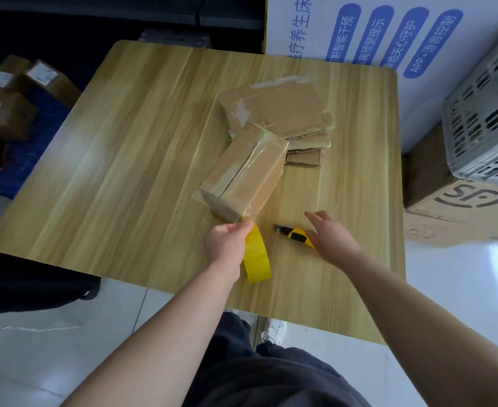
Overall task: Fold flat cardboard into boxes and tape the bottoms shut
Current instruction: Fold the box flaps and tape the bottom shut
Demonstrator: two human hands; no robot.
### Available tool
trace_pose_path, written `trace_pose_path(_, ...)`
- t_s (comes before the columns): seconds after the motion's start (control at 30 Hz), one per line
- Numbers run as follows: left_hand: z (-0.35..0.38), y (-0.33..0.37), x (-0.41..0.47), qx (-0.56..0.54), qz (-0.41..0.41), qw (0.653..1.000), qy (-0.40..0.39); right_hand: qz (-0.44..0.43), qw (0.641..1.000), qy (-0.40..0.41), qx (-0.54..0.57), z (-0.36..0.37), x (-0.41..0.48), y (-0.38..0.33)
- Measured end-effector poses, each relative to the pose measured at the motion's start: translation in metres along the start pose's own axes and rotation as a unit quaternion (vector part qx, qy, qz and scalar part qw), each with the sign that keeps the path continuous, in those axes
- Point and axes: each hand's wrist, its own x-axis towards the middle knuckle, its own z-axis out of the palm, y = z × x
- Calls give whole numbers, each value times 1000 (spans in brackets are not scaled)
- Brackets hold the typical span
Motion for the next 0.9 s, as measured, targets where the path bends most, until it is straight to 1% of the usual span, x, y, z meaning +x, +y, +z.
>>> trace_pose_path(0.07, -1, -2, 2, 5, -8, 1000, 4, -85, 988, 100, 83, -9, 1, -23)
trace_pose_path(0.13, -2, -5, 1, 14, -10, 1000, 5, -165, 965, 176, 101, -24, 8, -48)
trace_pose_path(0.2, -3, -8, 0, 19, -7, 1000, 5, -224, 951, 194, 84, -33, 18, -67)
trace_pose_path(0.27, -7, -11, 0, 27, 0, 1000, 9, -256, 949, 171, 69, -34, 26, -77)
trace_pose_path(0.33, -12, -13, 1, 44, 22, 999, 20, -262, 949, 161, 69, -32, 31, -78)
trace_pose_path(0.5, -29, -13, 1, 108, 105, 988, 34, -255, 946, 176, 91, -31, 32, -78)
trace_pose_path(0.63, -57, -8, 14, 118, 125, 983, 70, -244, 947, 176, 112, -31, 31, -81)
trace_pose_path(0.7, -74, -3, 24, 116, 135, 982, 64, -238, 946, 175, 132, -32, 29, -83)
trace_pose_path(0.73, -81, -2, 30, 132, 148, 978, 65, -235, 946, 174, 141, -32, 29, -84)
trace_pose_path(0.8, -93, 1, 44, 209, 192, 955, 85, -229, 947, 166, 155, -32, 28, -84)
trace_pose_path(0.9, -110, 5, 69, 362, 244, 893, 112, -217, 949, 154, 168, -34, 28, -86)
